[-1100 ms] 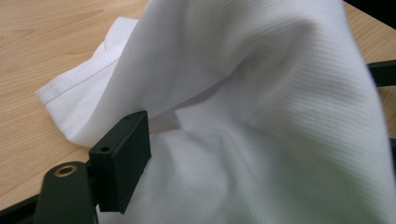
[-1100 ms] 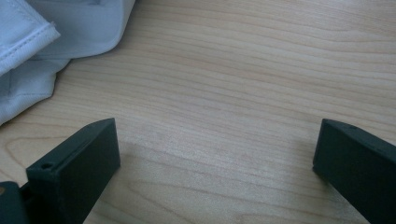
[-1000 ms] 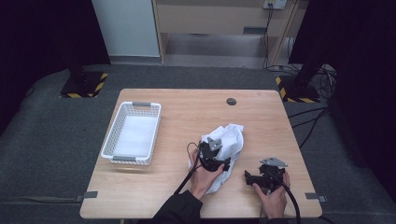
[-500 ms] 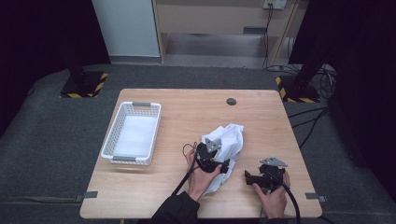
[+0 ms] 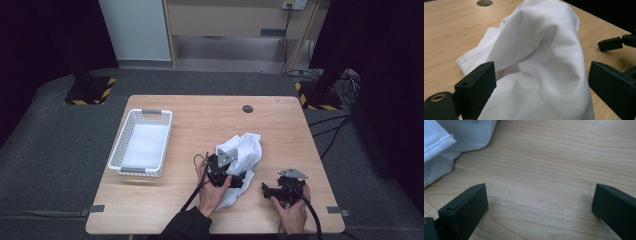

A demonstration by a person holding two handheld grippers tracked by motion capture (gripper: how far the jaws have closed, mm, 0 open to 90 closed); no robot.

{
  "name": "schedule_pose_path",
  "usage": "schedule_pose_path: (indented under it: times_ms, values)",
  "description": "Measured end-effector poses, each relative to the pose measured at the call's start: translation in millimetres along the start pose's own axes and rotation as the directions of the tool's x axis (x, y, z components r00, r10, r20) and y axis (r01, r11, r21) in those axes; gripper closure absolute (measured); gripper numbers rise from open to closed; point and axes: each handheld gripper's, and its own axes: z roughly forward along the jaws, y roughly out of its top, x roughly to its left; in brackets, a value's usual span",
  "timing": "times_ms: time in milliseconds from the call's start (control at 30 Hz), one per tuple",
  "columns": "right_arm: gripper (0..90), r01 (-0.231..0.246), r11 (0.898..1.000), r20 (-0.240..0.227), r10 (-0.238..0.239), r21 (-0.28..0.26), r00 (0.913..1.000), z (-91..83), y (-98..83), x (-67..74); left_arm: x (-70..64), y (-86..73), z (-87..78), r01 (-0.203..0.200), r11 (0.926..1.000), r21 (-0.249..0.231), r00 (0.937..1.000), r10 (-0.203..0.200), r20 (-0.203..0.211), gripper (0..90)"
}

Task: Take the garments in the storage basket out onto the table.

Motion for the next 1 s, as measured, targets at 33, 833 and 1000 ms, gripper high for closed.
schedule_pose_path:
  times_ms: [33, 833, 1000]
  values:
    - [0.7, 0.000, 1.000, 0.000, 0.000, 0.000, 1.0000, 0.0, 0.0, 0.0, 0.3, -0.1, -1.5, -0.004, 1.0000, -0.008, 1.0000, 0.004, -0.001, 6.7]
    - [0.7, 0.000, 1.000, 0.000, 0.000, 0.000, 1.0000, 0.0, 0.0, 0.0, 21.3, -5.0, -39.1, 0.000, 0.9919, -0.127, 0.9985, -0.008, -0.055, 6.4]
    - [0.6, 0.000, 1.000, 0.000, 0.000, 0.000, 1.0000, 0.0, 0.0, 0.0, 26.9, -7.8, -47.5, 0.006, 0.9904, -0.138, 0.9976, -0.015, -0.067, 6.1]
